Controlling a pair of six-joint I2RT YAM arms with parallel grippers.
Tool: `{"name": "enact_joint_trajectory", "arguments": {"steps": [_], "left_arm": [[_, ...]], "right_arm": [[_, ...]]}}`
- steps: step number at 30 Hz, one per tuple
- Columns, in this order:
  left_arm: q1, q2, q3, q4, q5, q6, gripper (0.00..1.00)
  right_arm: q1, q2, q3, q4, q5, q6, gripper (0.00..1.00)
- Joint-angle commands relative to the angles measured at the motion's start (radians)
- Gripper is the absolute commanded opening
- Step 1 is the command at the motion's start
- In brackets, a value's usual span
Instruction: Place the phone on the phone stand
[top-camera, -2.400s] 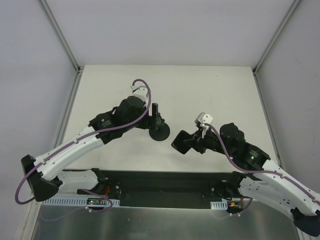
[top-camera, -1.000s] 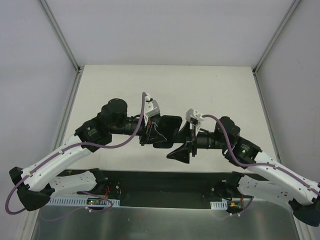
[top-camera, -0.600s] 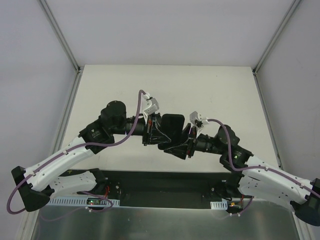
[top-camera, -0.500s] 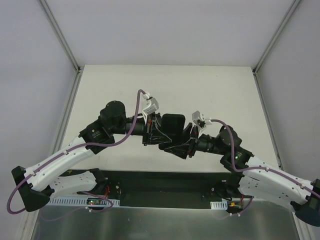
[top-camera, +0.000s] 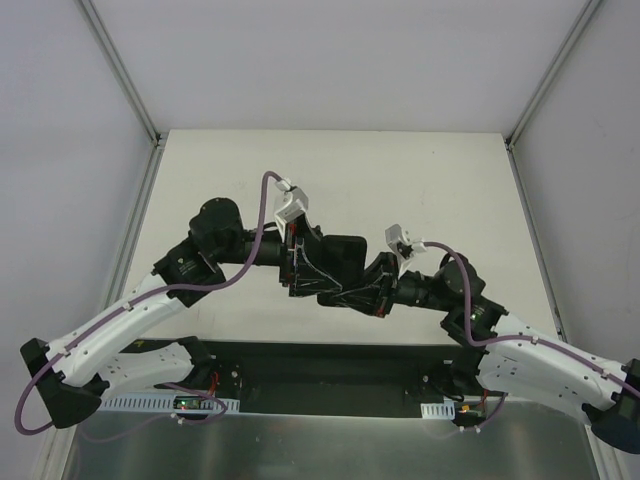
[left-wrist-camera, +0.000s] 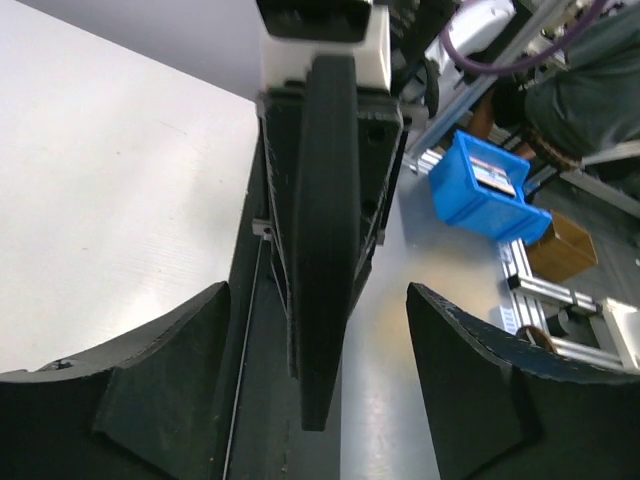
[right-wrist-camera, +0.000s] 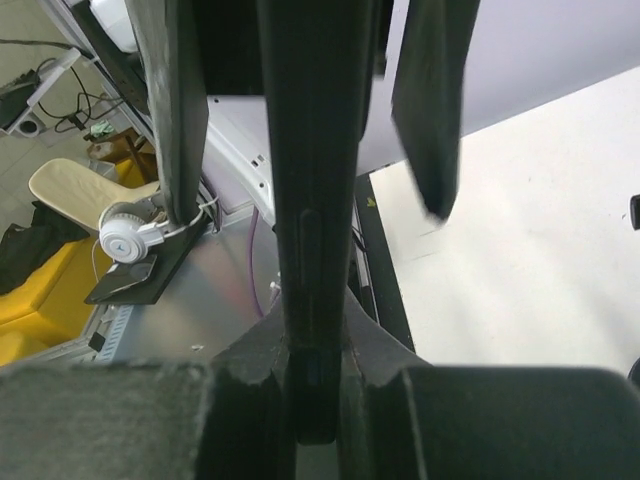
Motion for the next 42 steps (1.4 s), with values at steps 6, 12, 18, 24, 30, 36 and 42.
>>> {"name": "enact_joint_trajectory", "arguments": {"steps": [6,12,18,24,30,36,42], "left_arm": [[0.144,0.049,0.136,-0.024,0.174,-0.088,0.43],[0.143,0.124,0.166,-0.021,0.219,-0.117,0.40],[0.141,0.132,0.159,-0.019,0.225,-0.102,0.38],[0.141,0.149,0.151,-0.018,0.219,-0.102,0.29],[0.141,0.155,0.154,-0.004,0.223,-0.106,0.27],[0.141,0.155,0.156,0.004,0.240,-0.097,0.00],[0.147,0.071,0.177,-0.178,-0.026,0.013,0.00]], "right_arm": [[0.002,0.005,0.037,0.034,-0.103,-0.045,0.01],[0.002,0.017,0.043,0.000,-0.028,-0.068,0.01],[0.006,0.014,0.043,-0.046,0.018,-0.096,0.01],[0.008,0.028,0.045,-0.061,0.024,-0.105,0.01],[0.009,0.042,0.051,-0.067,0.026,-0.104,0.01],[0.008,0.043,0.059,-0.069,0.033,-0.101,0.01],[0.006,0.066,0.092,-0.245,0.169,-0.130,0.55]]}}
